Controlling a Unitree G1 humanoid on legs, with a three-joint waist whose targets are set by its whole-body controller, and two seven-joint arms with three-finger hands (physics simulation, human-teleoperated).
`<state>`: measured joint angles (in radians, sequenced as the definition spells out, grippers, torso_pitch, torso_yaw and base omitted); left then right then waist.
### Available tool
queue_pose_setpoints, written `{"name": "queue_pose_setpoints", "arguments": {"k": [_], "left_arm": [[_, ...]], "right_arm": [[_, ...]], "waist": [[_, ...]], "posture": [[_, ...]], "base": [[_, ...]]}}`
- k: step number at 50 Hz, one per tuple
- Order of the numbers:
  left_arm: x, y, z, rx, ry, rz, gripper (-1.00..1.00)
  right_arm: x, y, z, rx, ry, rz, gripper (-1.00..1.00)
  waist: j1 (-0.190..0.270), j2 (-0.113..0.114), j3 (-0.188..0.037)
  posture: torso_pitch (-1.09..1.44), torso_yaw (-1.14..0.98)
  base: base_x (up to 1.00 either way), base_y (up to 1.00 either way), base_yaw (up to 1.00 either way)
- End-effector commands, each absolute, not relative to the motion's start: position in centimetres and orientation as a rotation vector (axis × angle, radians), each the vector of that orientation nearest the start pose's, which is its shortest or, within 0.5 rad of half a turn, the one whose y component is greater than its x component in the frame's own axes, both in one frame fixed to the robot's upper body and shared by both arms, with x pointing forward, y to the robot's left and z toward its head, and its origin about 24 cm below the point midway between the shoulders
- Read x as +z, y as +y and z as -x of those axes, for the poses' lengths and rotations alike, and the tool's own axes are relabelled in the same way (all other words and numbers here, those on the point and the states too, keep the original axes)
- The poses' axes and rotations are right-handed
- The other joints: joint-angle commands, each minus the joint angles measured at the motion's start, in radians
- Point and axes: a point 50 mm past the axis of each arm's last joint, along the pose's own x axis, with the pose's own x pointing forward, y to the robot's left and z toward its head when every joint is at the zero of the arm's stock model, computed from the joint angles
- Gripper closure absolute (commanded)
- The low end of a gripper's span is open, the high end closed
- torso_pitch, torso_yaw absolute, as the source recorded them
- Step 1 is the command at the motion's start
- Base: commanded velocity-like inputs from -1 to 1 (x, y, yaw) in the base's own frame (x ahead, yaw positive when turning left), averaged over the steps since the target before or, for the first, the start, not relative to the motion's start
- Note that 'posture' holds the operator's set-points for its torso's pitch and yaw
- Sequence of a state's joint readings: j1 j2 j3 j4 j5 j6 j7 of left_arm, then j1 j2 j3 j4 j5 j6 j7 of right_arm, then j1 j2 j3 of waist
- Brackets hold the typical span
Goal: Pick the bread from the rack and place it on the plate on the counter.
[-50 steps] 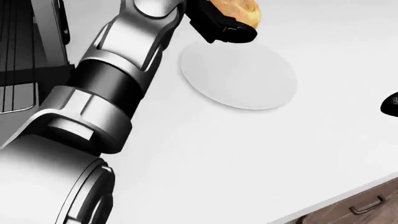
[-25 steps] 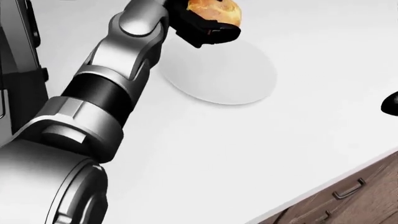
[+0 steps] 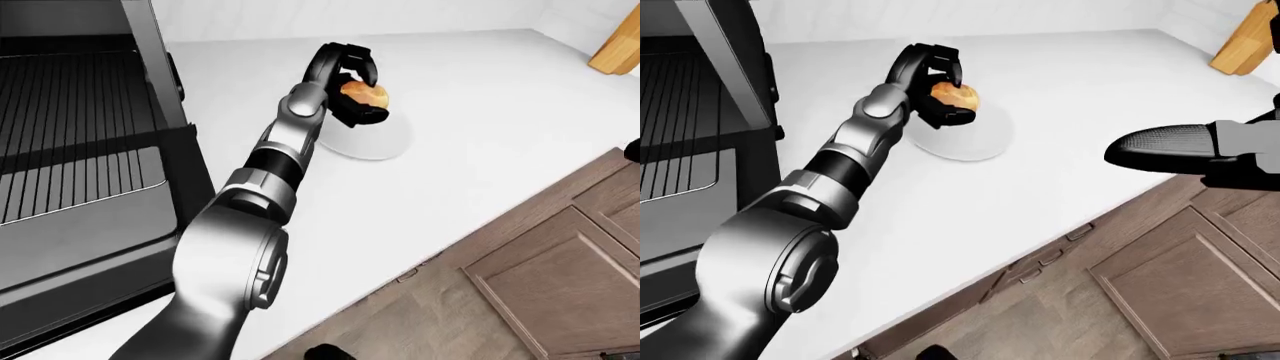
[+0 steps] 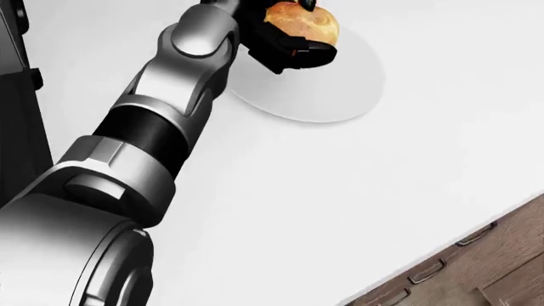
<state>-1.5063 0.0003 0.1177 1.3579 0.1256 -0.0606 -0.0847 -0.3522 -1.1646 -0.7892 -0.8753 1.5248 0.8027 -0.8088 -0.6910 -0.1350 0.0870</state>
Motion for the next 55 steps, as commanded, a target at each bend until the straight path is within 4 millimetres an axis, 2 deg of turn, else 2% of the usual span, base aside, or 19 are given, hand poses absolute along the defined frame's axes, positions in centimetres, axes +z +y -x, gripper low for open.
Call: {"name": "queue_pose_setpoints", "arguments": {"k": [1, 7, 10, 24, 25, 27, 28, 30, 36, 38, 45, 48, 51, 52, 54, 55], "left_arm": [[28.6, 2.3, -41.7, -0.361, -0.295, -0.239, 1.00], [29.3, 2.5, -41.6, -0.344, -0.328, -0.237, 1.00], [29.1, 2.4, -41.6, -0.329, -0.350, -0.258, 1.00], [29.0, 2.3, -41.5, -0.339, -0.358, -0.296, 0.98], [29.0, 2.2, -41.5, -0.341, -0.357, -0.300, 0.87], [28.9, 2.2, -41.5, -0.345, -0.356, -0.309, 0.80], [28.9, 2.2, -41.5, -0.346, -0.357, -0.315, 0.58], [28.9, 2.1, -41.5, -0.347, -0.357, -0.323, 0.48], [28.6, 2.0, -41.5, -0.343, -0.354, -0.369, 0.35], [28.5, 1.9, -41.5, -0.343, -0.354, -0.386, 0.21], [28.4, 1.9, -41.5, -0.342, -0.352, -0.399, 0.04], [28.3, 1.9, -41.5, -0.340, -0.353, -0.407, -0.11], [28.2, 1.9, -41.5, -0.341, -0.352, -0.409, -0.12], [28.2, 1.9, -41.5, -0.339, -0.352, -0.414, -0.29], [28.2, 1.8, -41.5, -0.343, -0.352, -0.415, -0.37], [28.1, 1.8, -41.5, -0.342, -0.352, -0.417, -0.55]], "right_arm": [[35.6, -22.6, -14.7, -0.204, -0.611, 0.126, -1.00], [35.4, -22.6, -14.6, -0.204, -0.607, 0.124, -1.00], [35.1, -22.8, -14.6, -0.206, -0.601, 0.122, -1.00], [34.7, -22.8, -14.8, -0.207, -0.594, 0.116, -1.00], [34.7, -22.8, -14.8, -0.207, -0.594, 0.118, -1.00], [34.7, -22.9, -14.8, -0.209, -0.593, 0.116, -1.00], [34.8, -22.9, -14.8, -0.208, -0.594, 0.117, -1.00], [34.8, -22.9, -14.8, -0.206, -0.595, 0.117, -1.00], [35.0, -22.9, -14.7, -0.206, -0.597, 0.119, -1.00], [34.9, -22.9, -14.7, -0.205, -0.595, 0.120, -1.00], [34.9, -22.9, -14.7, -0.206, -0.595, 0.119, -1.00], [34.9, -22.9, -14.6, -0.207, -0.595, 0.120, -1.00], [34.8, -22.9, -14.7, -0.209, -0.594, 0.120, -1.00], [34.8, -22.9, -14.7, -0.208, -0.594, 0.119, -1.00], [34.8, -22.9, -14.7, -0.209, -0.594, 0.119, -1.00], [34.8, -23.0, -14.6, -0.208, -0.594, 0.118, -1.00]], "waist": [[-0.002, -0.001, -0.023], [0.006, -0.005, 0.010], [0.007, -0.003, 0.019], [0.009, 0.002, 0.019], [0.009, 0.002, 0.019], [0.009, 0.002, 0.019], [0.009, 0.002, 0.019], [0.009, 0.001, 0.019], [0.008, 0.001, 0.019], [0.009, 0.001, 0.019], [0.008, 0.001, 0.017], [0.009, 0.001, 0.017], [0.008, 0.002, 0.017], [0.008, 0.002, 0.016], [0.008, 0.002, 0.016], [0.008, 0.002, 0.016]], "posture": [[0.20, -0.74], [0.25, -0.74], [0.25, -0.74], [0.25, -0.74], [0.25, -0.74], [0.25, -0.74], [0.25, -0.74], [0.25, -0.74], [0.25, -0.74], [0.25, -0.74], [0.25, -0.74], [0.25, -0.74], [0.25, -0.74], [0.25, -0.74], [0.25, -0.74], [0.25, -0.74]], "base": [[0.00, 0.00, 0.00], [0.00, 0.00, 0.00], [0.00, 0.00, 0.00], [0.00, 0.00, 0.00], [0.00, 0.00, 0.00], [0.00, 0.00, 0.00], [0.00, 0.00, 0.00], [0.00, 0.00, 0.00], [0.00, 0.00, 0.00], [0.00, 0.00, 0.00], [0.00, 0.00, 0.00], [0.00, 0.00, 0.00], [0.00, 0.00, 0.00], [0.00, 0.00, 0.00], [0.00, 0.00, 0.00], [0.00, 0.00, 0.00]]}}
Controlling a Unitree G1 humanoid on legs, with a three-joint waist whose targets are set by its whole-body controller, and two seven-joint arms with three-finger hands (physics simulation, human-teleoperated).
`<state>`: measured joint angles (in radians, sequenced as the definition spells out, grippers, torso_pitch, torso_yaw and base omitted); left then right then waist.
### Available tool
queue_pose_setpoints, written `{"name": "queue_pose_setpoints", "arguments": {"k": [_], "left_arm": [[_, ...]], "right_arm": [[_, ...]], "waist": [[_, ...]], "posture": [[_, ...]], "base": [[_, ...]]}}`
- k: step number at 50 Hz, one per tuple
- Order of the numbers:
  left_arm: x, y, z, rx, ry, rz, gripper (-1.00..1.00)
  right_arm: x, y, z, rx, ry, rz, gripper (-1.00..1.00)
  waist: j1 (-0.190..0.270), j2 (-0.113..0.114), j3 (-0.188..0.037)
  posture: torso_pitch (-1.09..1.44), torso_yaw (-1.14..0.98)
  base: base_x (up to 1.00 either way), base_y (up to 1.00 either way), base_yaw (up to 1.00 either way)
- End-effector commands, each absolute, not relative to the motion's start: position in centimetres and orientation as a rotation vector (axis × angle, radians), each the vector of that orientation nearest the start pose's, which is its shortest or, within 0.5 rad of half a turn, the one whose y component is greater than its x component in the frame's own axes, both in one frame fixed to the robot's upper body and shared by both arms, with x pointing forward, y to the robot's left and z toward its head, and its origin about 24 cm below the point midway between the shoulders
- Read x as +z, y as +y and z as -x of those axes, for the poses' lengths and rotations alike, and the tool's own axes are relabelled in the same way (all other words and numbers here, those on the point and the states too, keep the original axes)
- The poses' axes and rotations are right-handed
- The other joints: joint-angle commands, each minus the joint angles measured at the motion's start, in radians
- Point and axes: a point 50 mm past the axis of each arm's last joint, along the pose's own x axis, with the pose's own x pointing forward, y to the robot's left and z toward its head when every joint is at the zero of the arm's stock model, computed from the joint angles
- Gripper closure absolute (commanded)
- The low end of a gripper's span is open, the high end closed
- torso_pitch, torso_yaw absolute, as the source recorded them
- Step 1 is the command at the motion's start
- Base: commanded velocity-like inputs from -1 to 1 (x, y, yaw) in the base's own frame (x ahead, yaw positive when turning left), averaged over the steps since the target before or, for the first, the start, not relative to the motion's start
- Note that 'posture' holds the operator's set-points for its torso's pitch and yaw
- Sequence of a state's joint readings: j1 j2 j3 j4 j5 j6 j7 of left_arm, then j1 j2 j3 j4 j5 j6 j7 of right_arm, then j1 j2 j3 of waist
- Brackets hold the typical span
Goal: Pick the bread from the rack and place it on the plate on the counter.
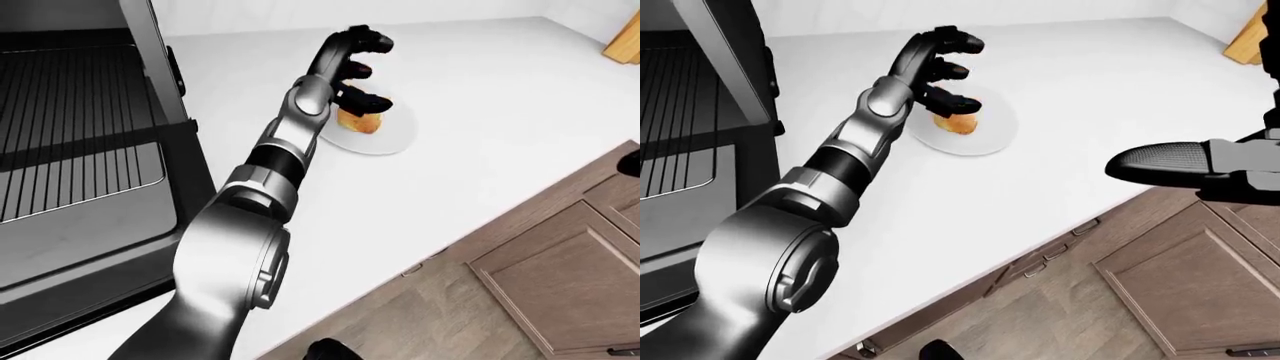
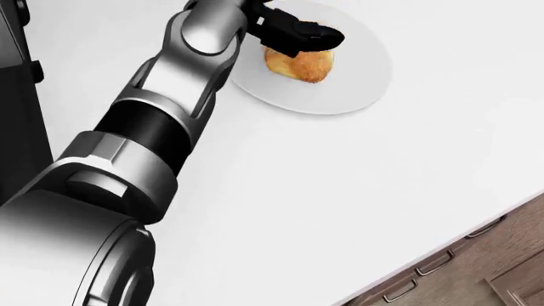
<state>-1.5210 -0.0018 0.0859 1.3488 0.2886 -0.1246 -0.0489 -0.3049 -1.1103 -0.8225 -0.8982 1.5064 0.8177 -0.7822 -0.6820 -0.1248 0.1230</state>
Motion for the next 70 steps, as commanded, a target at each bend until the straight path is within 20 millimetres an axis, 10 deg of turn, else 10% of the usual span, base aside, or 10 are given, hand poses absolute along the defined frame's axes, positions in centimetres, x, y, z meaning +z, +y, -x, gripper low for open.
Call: {"name": "queue_pose_setpoints", "arguments": {"k": [1, 4, 24, 49, 70], "left_arm": [[28.1, 1.8, -41.5, -0.342, -0.351, -0.417, -0.67], [28.1, 1.8, -41.5, -0.345, -0.350, -0.421, -1.00], [30.3, 2.1, -41.4, -0.304, -0.376, -0.396, -1.00], [33.1, 1.7, -40.8, -0.296, -0.439, -0.441, -1.00], [35.0, 1.9, -40.1, -0.269, -0.506, -0.473, -1.00]], "right_arm": [[34.8, -23.0, -14.6, -0.210, -0.594, 0.120, -1.00], [34.7, -23.0, -14.5, -0.210, -0.594, 0.118, -1.00], [35.0, -22.8, -14.6, -0.204, -0.597, 0.118, -1.00], [34.6, -22.7, -14.7, -0.203, -0.590, 0.119, -1.00], [34.3, -22.6, -14.9, -0.205, -0.584, 0.107, -1.00]], "waist": [[-0.001, -0.008, -0.020], [-0.001, -0.008, -0.020], [-0.003, -0.010, -0.024], [-0.017, -0.006, -0.156], [-0.020, 0.000, -0.155]], "posture": [[0.25, -0.74], [0.25, -0.74], [0.21, -0.74], [0.00, -0.74], [0.00, -0.74]], "base": [[0.00, 0.00, 0.00], [0.00, 0.00, 0.00], [0.00, 0.00, 0.00], [0.00, 0.00, 0.00], [0.00, 0.00, 0.00]]}}
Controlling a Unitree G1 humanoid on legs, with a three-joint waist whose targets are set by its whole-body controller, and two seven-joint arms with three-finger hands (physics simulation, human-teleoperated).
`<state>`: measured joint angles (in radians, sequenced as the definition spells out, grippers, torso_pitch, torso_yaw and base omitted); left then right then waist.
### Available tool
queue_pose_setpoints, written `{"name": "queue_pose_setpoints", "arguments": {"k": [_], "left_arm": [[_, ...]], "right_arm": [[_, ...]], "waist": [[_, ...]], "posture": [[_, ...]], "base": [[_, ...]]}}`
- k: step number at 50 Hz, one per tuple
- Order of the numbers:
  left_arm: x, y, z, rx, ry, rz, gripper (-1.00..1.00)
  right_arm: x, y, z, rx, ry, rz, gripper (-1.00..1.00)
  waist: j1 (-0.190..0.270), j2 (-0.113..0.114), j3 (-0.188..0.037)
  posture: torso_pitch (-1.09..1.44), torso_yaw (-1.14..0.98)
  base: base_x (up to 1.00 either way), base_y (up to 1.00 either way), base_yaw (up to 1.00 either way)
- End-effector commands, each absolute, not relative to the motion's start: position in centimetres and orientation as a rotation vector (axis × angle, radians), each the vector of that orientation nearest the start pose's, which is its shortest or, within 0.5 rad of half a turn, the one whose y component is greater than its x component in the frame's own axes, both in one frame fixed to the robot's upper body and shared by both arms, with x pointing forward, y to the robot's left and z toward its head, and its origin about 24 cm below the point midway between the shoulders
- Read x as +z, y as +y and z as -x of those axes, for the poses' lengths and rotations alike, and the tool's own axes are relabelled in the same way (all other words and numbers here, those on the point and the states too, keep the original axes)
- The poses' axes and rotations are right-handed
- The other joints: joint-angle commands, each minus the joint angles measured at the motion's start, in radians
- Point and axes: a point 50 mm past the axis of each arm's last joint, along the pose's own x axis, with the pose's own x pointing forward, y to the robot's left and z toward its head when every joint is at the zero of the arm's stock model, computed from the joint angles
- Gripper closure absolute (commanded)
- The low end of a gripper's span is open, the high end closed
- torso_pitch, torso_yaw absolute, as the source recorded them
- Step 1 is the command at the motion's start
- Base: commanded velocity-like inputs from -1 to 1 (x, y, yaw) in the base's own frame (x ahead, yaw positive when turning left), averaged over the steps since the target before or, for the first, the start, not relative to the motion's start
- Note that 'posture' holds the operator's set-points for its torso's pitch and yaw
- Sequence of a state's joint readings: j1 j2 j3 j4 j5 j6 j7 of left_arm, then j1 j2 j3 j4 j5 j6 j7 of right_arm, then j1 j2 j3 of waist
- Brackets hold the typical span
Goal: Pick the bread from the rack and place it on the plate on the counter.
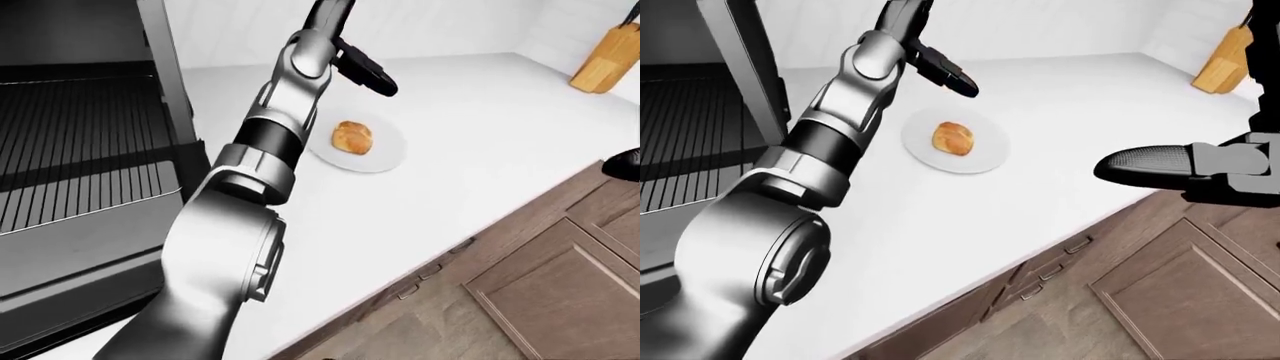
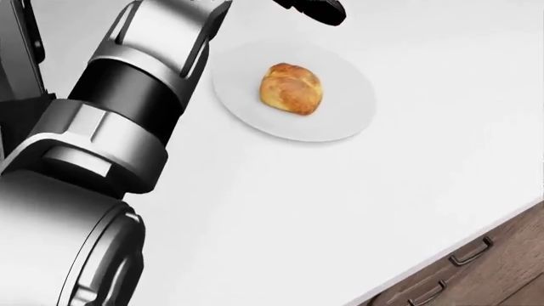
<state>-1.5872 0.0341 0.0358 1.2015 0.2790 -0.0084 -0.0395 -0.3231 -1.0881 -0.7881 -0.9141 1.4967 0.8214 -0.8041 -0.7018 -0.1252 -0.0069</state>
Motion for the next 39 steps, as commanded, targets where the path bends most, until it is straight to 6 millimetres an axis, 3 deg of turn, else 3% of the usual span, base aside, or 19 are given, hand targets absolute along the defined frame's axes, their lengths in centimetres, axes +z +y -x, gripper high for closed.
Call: {"name": "queue_pose_setpoints", "arguments": {"k": [1, 15, 39], "left_arm": [[35.3, 1.9, -40.0, -0.269, -0.511, -0.468, -1.00], [38.9, 3.1, -37.0, -0.204, -0.576, -0.480, -1.00], [37.5, 6.9, -30.0, -0.110, -0.567, -0.529, -1.00]], "right_arm": [[34.3, -22.6, -14.9, -0.204, -0.583, 0.107, -1.00], [34.1, -22.3, -15.4, -0.199, -0.581, 0.103, -1.00], [33.3, -22.0, -15.8, -0.190, -0.573, 0.087, -1.00]], "waist": [[-0.001, 0.001, -0.025], [-0.011, 0.014, -0.017], [-0.017, 0.053, -0.016]], "posture": [[0.00, -0.74], [0.00, -0.74], [0.00, -0.74]], "base": [[0.00, 0.00, 0.00], [0.00, 0.00, 0.00], [0.00, 0.00, 0.00]]}}
